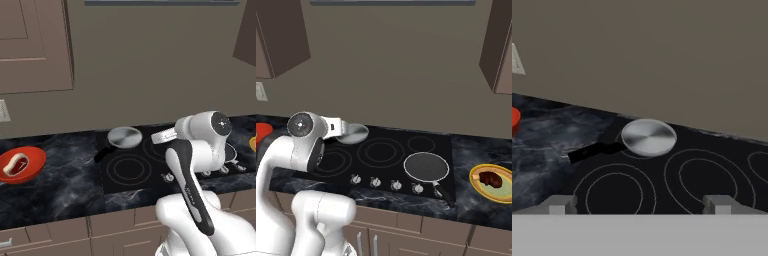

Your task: Place one of the steaks on the plate and the other in the bowl. Then place the bowl in the fridge.

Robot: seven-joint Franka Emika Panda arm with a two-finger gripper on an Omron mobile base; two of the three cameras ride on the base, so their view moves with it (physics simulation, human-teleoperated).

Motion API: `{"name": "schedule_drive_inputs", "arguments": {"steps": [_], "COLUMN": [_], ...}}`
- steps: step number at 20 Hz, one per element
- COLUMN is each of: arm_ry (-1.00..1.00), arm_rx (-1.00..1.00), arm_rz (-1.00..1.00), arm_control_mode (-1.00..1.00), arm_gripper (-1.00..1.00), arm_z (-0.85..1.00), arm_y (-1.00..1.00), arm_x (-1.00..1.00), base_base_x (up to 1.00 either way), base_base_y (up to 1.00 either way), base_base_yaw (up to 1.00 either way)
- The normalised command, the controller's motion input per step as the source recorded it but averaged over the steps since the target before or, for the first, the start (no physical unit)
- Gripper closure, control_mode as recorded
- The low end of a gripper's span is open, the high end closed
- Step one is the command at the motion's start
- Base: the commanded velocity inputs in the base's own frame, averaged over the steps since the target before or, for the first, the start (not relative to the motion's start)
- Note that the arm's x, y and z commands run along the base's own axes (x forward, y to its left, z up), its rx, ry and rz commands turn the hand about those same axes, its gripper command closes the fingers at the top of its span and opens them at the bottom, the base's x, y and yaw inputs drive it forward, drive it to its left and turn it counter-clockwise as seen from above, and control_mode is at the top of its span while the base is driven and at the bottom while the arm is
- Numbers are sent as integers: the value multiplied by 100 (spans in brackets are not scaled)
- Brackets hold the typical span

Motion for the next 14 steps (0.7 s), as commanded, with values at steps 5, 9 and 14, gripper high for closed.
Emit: {"name": "schedule_drive_inputs", "arguments": {"steps": [5,9,14], "arm_ry": [0,0,0], "arm_rx": [0,0,0], "arm_rz": [0,-1,-3], "arm_control_mode": [-100,-100,-100], "arm_gripper": [-100,-100,-100], "arm_z": [-3,-20,-17], "arm_y": [-9,-11,0], "arm_x": [-25,-63,-43], "base_base_x": [0,0,0], "base_base_y": [0,0,0], "base_base_yaw": [0,0,0]}}
